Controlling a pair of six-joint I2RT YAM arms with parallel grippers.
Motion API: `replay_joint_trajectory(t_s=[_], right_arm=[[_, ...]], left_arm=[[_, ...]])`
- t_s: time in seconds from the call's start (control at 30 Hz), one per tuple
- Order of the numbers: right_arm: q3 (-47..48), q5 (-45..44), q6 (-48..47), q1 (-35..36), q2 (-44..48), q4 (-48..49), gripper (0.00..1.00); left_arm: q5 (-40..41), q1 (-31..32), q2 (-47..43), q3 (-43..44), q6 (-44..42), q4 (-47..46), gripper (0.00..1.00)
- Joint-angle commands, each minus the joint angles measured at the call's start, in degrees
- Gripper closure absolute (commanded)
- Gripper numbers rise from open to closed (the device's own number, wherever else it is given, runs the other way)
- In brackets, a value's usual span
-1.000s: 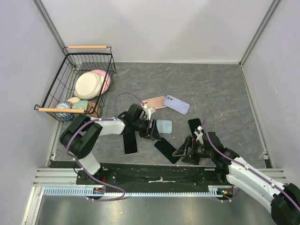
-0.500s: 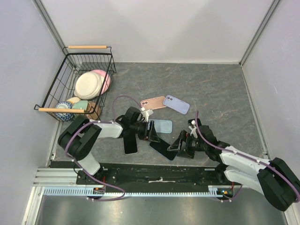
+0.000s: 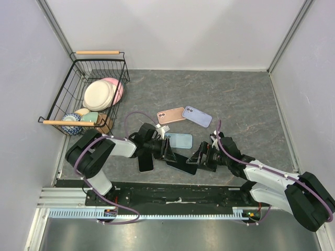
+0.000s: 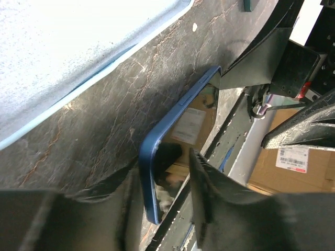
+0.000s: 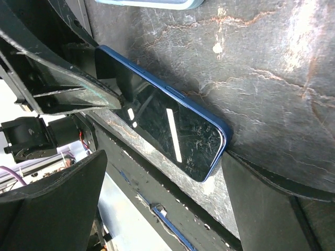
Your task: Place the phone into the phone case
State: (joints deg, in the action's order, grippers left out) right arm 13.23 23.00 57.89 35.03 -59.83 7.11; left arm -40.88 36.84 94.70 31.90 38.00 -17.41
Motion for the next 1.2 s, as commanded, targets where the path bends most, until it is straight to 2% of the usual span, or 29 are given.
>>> replay_joint_trajectory(t_s=[0.0, 0.07, 0.2, 0.3, 0.37, 0.57, 0.6, 0.7, 0.8, 0.87, 0.97, 1.07, 1.17], right_arm=[[-0.31, -2.17, -0.59, -0.13, -0.20, 4.05, 0.02], [-0.49, -2.17, -0.41, -0.13, -0.11, 4.49, 0.02], [0.03, -2.00, -0.84, -0.05, 0.24, 4.23, 0.02], [1.79, -2.61, -2.07, -0.05, 1.29, 1.51, 0.02], [3.28, -3.92, -4.00, -0.05, 2.35, -2.00, 0.02], [9.78, -6.39, -10.76, -0.13, 5.77, -10.97, 0.02], [10.92, -6.57, -11.39, -0.05, 6.22, -11.50, 0.02], [12.77, -6.39, -13.67, -0.05, 7.27, -12.65, 0.02], [14.27, -4.65, -15.52, -0.05, 7.89, -12.65, 0.02], [15.58, -3.24, -16.40, -0.05, 8.50, -12.22, 0.02], [16.91, 0.98, -17.63, -0.05, 10.35, -10.28, 0.02], [18.66, 5.37, -18.77, -0.05, 12.80, -8.44, 0.02], [19.28, 10.03, -17.64, -0.05, 15.27, -4.49, 0.02]], left_arm=[[-5.96, 0.87, 1.98, -0.08, 5.24, -9.03, 0.64], [-6.05, 0.95, 2.33, 0.35, 5.86, -9.22, 0.71], [-6.05, 1.04, 1.37, 0.44, 6.12, -9.05, 0.98], [-3.61, 1.04, -2.04, 1.14, 4.29, -5.55, 0.98], [-0.71, 0.95, -4.94, 2.90, 0.43, 2.70, 0.98], [17.65, 0.95, -17.60, 10.28, -9.60, 29.57, 0.98], [22.03, 0.95, -19.53, 10.81, -9.96, 31.63, 0.98], [27.33, 0.78, -27.53, 11.69, -10.23, 36.74, 0.98], [28.84, 0.25, -35.88, 11.43, -8.82, 39.11, 0.98], [28.23, -0.80, -41.75, 11.08, -7.24, 39.47, 0.98], [22.53, -3.17, -47.30, 11.17, -6.18, 39.30, 0.98], [15.15, -5.19, -51.34, 10.82, -5.22, 36.49, 0.98], [4.80, -7.30, -54.43, 8.89, -2.59, 29.65, 0.98]])
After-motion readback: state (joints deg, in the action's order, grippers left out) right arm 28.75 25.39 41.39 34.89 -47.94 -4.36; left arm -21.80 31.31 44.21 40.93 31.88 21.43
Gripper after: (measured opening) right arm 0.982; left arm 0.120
